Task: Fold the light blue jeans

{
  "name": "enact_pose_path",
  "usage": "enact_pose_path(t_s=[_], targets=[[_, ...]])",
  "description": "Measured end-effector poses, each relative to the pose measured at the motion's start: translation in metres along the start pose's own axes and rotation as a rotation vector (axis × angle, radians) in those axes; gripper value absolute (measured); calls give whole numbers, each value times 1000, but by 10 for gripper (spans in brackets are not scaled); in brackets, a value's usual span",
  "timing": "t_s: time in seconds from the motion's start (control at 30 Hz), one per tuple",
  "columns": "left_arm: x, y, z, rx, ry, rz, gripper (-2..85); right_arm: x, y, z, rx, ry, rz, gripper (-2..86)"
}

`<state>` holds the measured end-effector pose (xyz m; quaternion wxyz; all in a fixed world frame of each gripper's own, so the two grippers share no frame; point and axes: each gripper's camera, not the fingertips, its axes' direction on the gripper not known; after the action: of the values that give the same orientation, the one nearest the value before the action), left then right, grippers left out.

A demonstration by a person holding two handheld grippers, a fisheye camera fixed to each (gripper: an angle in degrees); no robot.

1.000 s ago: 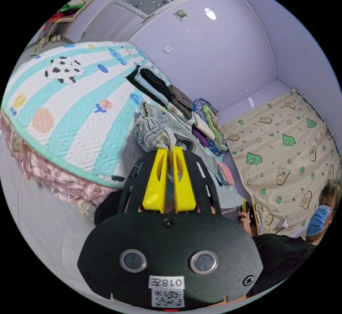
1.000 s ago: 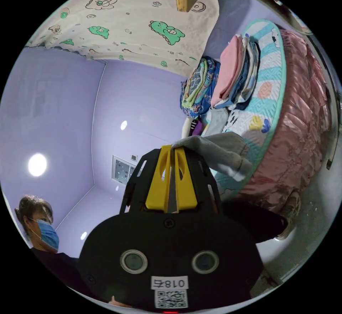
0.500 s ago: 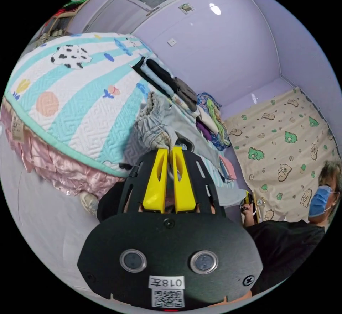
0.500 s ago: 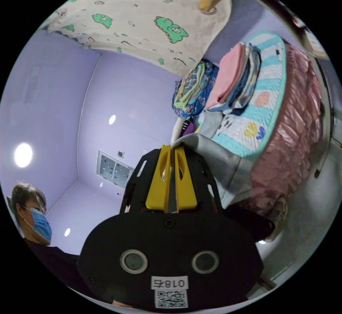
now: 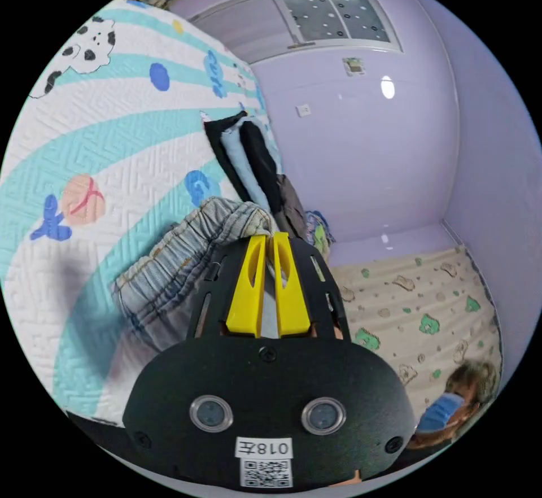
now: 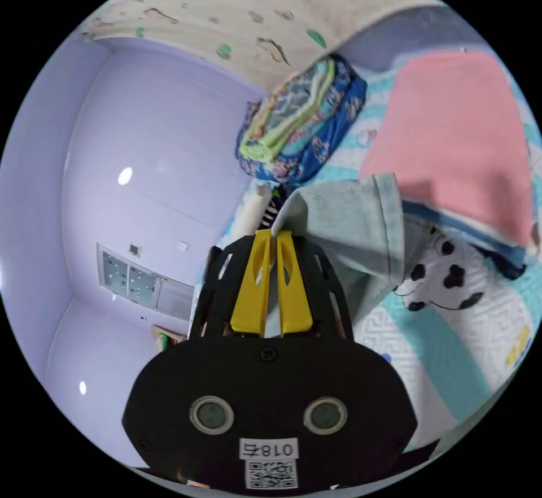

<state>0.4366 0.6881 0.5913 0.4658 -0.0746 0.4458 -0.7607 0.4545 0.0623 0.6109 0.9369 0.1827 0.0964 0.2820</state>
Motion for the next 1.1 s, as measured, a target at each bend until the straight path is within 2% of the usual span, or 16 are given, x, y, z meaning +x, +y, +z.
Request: enact_pose_path(t_s=[0.1,0.33,0.43,0.47,0.53,0.6,0.67,0.8,0.87,0.97,1.1], targets=[[-10,-13,37,28,-43,-81,-9,11,-11,34,-28,3,103,5],[15,-44,69,29,-28,-80,-2,-29,-52,49,-49,65,51,15],[10,-56,92,43,-26,-155,28,-43,-76,94,-232,144,1,38],[7,-59,100,25,30,-187,56,-44,-81,109,-347,231,-21,58],[16,-62,105,-21,149,-181,110,-47,-83,112,-447,254,-65,90],[40,-64,106,-121,230,-96,132,-58,-80,94,-516,222,-180,102],[90,-49,96,-257,273,82,133,-67,-73,65,-551,158,-270,103],[185,23,79,-393,141,442,118,-63,-52,-37,-409,107,-359,82],[237,96,92,-482,57,642,104,-48,-45,-63,-379,124,-337,79],[277,190,134,-594,-16,782,100,-19,-40,-77,-369,76,-225,84],[314,282,188,-599,-158,925,97,1,-42,-85,-178,4,-82,83]])
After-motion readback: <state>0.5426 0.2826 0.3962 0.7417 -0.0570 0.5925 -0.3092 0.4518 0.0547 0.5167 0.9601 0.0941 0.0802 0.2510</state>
